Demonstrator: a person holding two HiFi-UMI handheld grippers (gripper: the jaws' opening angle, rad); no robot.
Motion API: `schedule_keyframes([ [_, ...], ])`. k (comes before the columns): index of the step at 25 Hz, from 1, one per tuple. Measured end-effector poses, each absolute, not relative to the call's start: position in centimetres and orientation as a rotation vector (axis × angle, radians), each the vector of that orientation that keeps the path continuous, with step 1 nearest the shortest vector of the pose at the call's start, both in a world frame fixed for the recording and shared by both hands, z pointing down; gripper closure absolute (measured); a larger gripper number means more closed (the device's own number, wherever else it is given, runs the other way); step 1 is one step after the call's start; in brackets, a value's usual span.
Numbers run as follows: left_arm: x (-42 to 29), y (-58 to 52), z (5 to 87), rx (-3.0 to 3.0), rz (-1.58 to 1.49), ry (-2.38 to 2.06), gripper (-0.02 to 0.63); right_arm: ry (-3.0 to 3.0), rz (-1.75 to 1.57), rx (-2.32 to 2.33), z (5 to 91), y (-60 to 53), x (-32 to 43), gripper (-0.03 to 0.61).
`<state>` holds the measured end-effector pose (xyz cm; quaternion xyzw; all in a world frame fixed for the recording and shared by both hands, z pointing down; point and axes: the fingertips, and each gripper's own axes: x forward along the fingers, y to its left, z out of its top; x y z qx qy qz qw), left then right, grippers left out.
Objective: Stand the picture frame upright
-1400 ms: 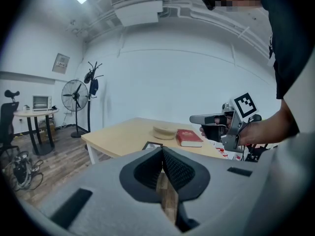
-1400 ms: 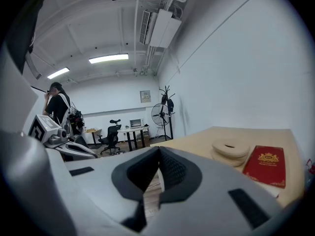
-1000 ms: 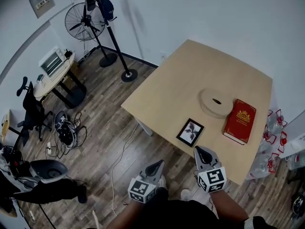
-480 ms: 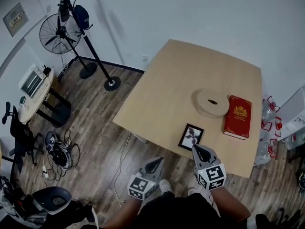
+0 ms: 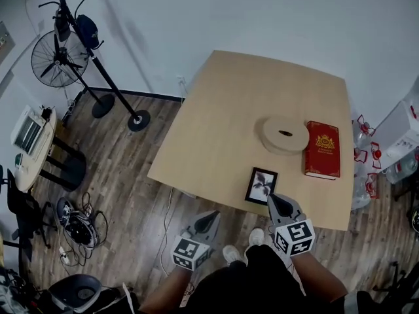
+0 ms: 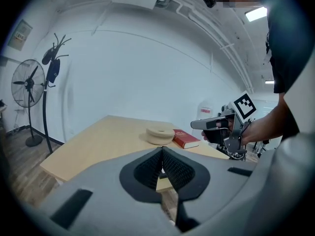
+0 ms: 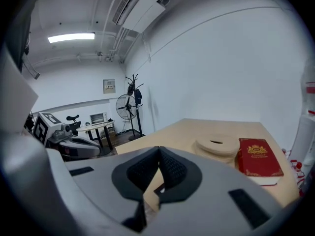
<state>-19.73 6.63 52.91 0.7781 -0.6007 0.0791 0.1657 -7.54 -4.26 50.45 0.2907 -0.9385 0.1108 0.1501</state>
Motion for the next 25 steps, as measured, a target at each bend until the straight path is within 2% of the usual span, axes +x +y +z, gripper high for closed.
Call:
schedule_keyframes([
  [25,-17.8,-8.4,54.3,2.287,0.325,-1.549,0.614,-2.616,0.400,0.829,55.5,-15.4,-5.7,0.569],
])
